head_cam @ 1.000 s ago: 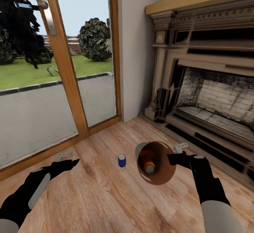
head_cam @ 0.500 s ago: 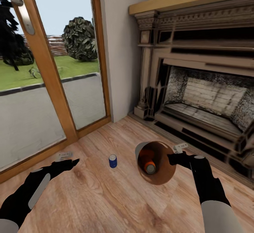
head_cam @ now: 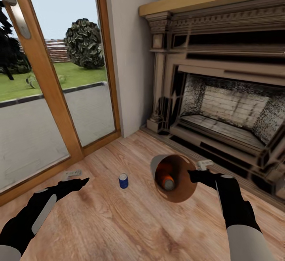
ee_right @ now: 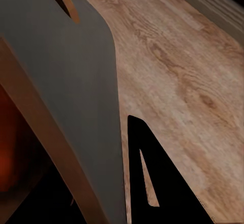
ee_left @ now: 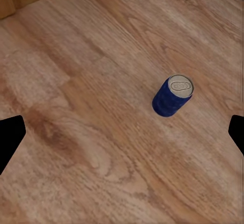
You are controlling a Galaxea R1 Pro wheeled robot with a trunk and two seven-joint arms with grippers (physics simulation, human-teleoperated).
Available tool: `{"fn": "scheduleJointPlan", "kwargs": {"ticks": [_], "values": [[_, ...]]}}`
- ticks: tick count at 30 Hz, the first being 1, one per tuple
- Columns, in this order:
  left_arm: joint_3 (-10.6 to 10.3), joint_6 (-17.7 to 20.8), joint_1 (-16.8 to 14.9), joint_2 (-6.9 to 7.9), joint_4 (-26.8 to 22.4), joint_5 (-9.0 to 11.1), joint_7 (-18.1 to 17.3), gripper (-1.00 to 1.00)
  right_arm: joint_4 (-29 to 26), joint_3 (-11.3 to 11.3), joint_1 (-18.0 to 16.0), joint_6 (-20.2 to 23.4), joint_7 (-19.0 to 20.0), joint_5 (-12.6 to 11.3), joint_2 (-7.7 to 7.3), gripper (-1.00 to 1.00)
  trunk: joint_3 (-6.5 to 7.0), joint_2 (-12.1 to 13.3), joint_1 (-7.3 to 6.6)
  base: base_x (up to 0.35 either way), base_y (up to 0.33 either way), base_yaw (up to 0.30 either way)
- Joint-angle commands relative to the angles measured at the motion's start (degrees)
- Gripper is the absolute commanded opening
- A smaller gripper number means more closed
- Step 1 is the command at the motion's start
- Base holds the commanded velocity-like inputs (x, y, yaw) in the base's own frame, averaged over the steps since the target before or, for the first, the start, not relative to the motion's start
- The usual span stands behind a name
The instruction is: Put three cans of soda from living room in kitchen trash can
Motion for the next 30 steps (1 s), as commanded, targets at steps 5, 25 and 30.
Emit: {"fn": "scheduleJointPlan", "kwargs": {"ticks": [5, 25, 30], "values": [[0.0, 0.0, 0.01, 0.0, 0.0, 0.0, 0.0, 1.0, -0.07, -0.14, -0.03, 0.08, 0.21, -0.66, 0.03, -1.0, 0.15, 0.0, 0.0, 0.0, 0.0, -0.204], [-4.4, 7.66, -0.78, -0.81, 5.96, 0.11, -2.43, 1.0, -0.24, -1.89, -0.06, 0.09, 0.37, -1.47, -0.49, -1.0, 1.06, 0.0, 0.0, 0.199, 0.163, -0.235], [-5.96, 16.86, -5.99, -3.31, 6.74, 0.03, -2.68, 1.0, -0.96, -3.15, -0.1, 0.15, 0.38, -1.49, -0.47, -1.0, 1.31, 0.0, 0.0, 0.275, 0.216, -0.235]]}}
